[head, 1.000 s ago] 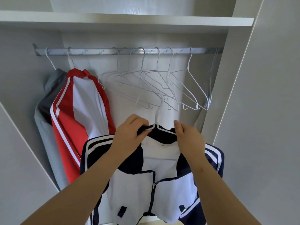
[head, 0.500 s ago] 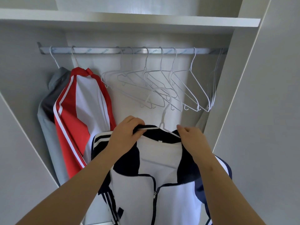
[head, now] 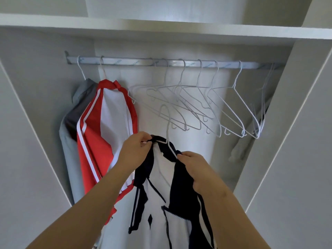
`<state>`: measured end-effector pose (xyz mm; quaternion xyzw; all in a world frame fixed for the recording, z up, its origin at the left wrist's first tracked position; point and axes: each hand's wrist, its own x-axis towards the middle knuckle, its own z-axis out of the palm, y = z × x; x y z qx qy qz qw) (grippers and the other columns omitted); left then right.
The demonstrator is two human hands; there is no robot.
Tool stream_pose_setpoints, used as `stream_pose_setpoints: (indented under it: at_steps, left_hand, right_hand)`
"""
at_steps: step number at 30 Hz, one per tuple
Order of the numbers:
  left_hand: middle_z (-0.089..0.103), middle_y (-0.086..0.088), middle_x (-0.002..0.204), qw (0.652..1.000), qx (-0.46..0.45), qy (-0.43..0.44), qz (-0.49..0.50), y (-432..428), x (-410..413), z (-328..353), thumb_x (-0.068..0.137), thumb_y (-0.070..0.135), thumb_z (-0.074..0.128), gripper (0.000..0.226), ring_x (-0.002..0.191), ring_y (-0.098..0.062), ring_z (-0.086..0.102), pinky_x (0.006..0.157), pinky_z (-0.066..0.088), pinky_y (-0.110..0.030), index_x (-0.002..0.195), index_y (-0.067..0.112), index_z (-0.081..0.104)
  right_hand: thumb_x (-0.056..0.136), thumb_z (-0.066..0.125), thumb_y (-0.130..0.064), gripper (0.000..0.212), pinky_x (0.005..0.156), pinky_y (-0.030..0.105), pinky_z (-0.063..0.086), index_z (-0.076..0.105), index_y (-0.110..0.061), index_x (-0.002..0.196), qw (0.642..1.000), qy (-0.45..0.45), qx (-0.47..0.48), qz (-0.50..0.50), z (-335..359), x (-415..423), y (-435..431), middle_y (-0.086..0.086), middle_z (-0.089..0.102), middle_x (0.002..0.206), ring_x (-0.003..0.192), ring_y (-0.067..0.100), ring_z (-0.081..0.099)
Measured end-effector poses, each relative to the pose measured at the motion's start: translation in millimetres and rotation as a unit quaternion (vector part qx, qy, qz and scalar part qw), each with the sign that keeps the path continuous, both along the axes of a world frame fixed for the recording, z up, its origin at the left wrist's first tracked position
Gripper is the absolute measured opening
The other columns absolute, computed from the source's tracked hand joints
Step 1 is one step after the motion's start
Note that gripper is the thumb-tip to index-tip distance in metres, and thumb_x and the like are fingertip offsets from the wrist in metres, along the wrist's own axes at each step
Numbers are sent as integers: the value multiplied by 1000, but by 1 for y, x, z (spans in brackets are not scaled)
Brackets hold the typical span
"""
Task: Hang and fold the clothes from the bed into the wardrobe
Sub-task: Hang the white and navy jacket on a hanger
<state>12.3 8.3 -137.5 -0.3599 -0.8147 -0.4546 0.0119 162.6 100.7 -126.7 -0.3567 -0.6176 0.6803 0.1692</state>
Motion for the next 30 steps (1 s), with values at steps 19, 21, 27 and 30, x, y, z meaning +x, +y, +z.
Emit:
stream_pose_setpoints:
  at_steps: [19,21,27,30]
  left_hand:
    - [57,-7,114,978,-27,156,135,-2,-234,73,86,10,55,21,105,-31,50,91,43,-42,101,16,68]
    - [48,-7,125,985,-61,127,102,-1,-255,73,87,9,54,25,112,-32,46,98,39,-41,108,17,65]
    - [34,-8,140,997,-43,56,36,7,-280,60,89,3,47,31,118,-24,44,96,35,-26,117,12,57]
    - [50,-2,123,999,18,46,17,8,-284,52,89,-1,45,32,101,-10,47,84,35,-20,115,12,59]
  right_hand:
    - [91,54,-6,15,47,20,51,67,-9,83,984,177,-35,10,77,-251,23,7,70,70,57,14,67]
    - [91,53,-7,15,49,20,52,66,-10,85,982,186,-19,-2,84,-271,25,6,69,71,59,14,65]
    - [92,52,-8,15,64,28,48,65,-3,96,985,164,22,-51,79,-313,28,10,59,78,69,21,56]
    - [91,52,-8,16,63,28,49,65,-13,83,983,171,37,-61,77,-326,26,11,61,78,69,21,57]
